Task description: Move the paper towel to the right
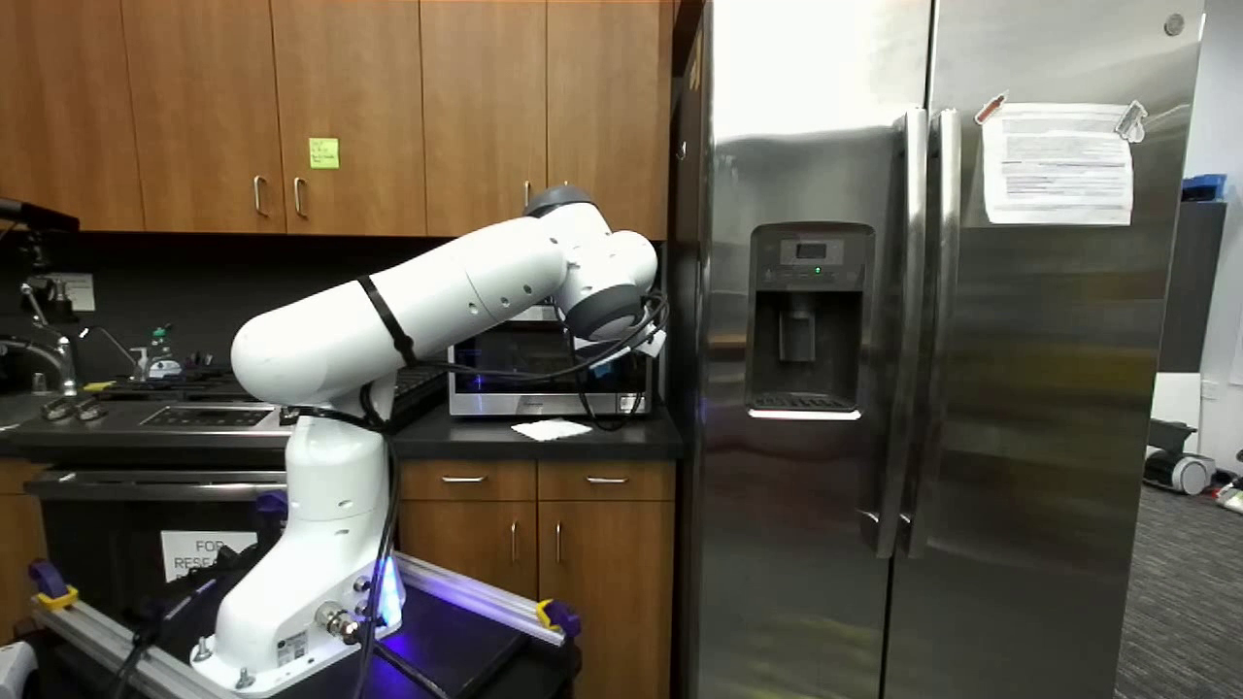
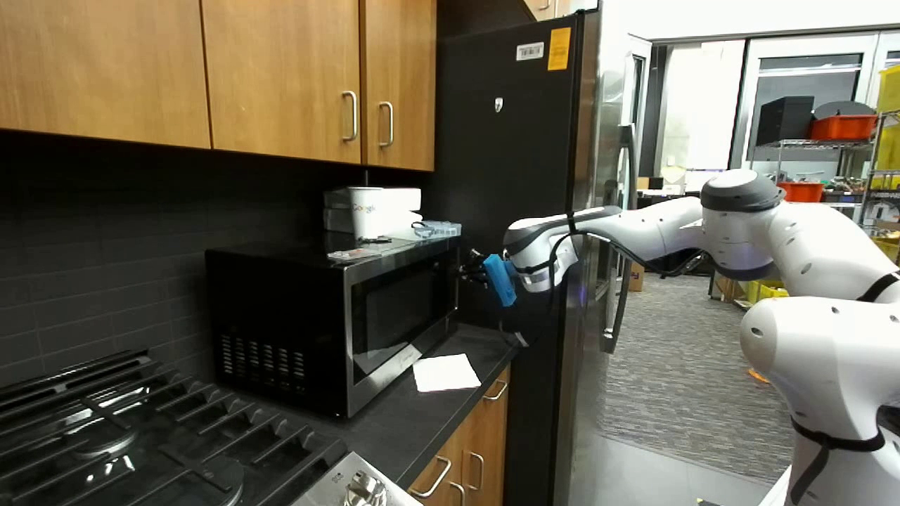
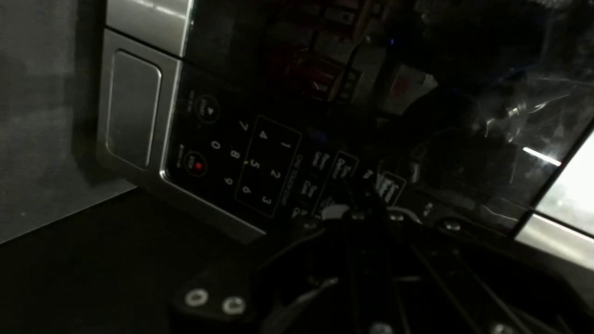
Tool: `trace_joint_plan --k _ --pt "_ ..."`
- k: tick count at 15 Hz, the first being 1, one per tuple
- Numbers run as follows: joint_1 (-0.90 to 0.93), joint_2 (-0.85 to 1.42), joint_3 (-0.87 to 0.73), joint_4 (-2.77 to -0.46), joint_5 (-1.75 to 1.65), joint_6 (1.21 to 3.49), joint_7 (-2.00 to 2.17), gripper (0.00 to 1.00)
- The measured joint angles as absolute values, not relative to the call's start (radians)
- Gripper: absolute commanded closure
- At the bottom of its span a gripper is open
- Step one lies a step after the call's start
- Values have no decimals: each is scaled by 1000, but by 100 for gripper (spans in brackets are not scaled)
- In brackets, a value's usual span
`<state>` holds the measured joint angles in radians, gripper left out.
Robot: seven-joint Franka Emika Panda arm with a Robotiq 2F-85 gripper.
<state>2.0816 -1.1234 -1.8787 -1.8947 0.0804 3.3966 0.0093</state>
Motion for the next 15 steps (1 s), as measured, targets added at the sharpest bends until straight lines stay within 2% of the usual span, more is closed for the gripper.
trace_joint_plan --k 14,15 --pt "2112 -1121 -1890 -1852 83 3348 9 100" --pt "2112 -1119 -1892 -1849 84 3340 10 81"
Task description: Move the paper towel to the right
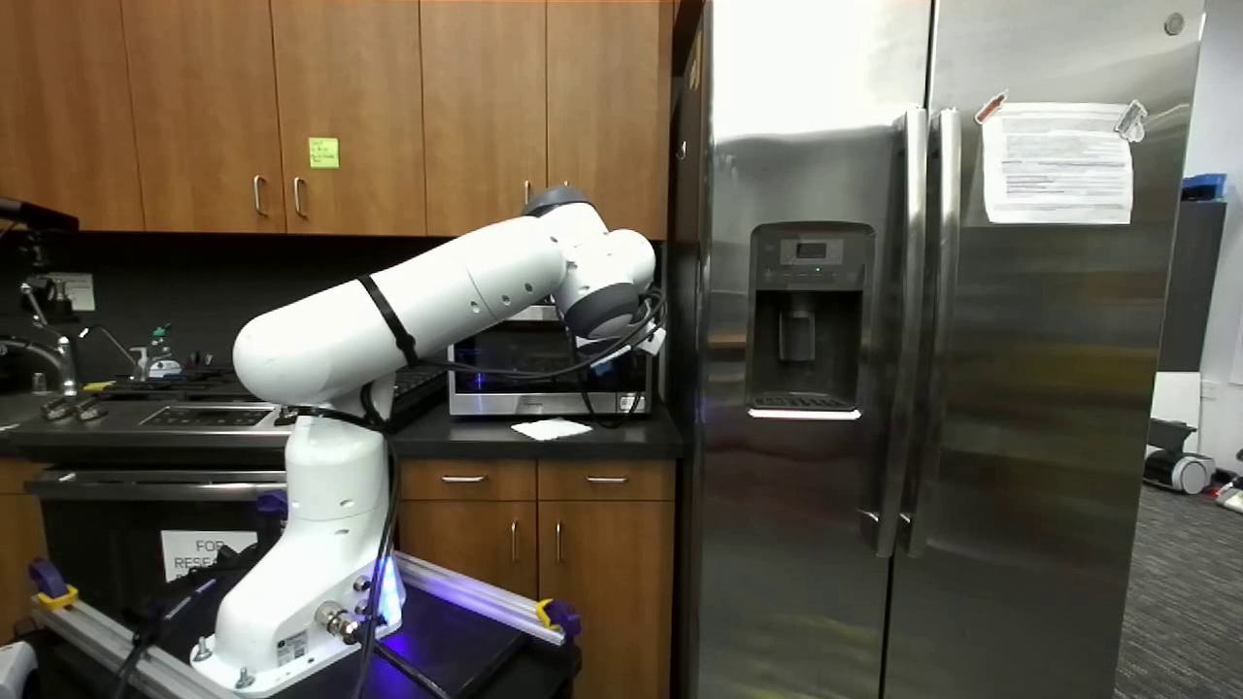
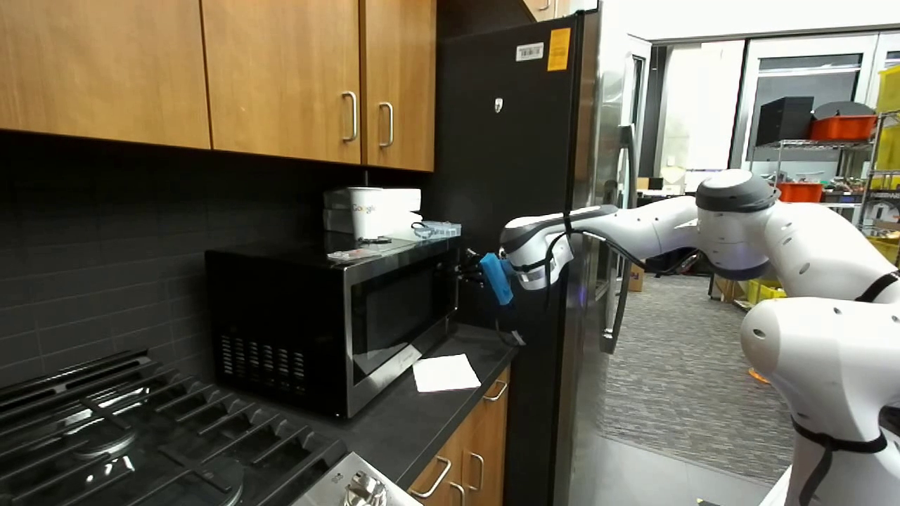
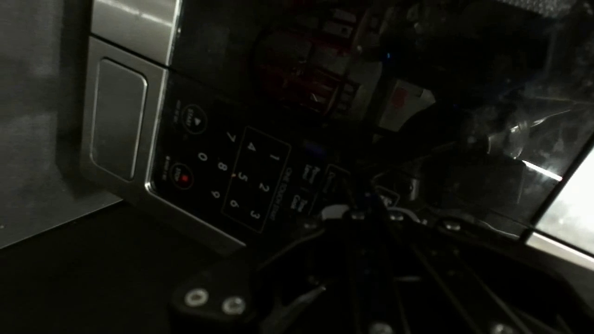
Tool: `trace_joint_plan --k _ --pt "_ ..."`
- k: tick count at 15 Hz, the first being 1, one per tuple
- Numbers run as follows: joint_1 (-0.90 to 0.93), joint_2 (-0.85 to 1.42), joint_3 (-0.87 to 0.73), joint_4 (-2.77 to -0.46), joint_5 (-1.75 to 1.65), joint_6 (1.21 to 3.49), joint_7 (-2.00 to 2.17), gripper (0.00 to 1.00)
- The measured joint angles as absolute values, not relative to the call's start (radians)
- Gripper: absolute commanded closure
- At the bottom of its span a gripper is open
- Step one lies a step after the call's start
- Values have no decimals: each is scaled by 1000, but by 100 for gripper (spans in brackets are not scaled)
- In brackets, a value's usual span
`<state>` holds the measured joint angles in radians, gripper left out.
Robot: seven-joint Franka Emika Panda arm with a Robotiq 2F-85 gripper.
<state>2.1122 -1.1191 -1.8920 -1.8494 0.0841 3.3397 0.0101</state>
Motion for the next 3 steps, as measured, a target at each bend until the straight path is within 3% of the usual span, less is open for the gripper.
trace_joint_plan --k 3 --pt "2112 -1108 -1898 -1843 96 3306 12 63"
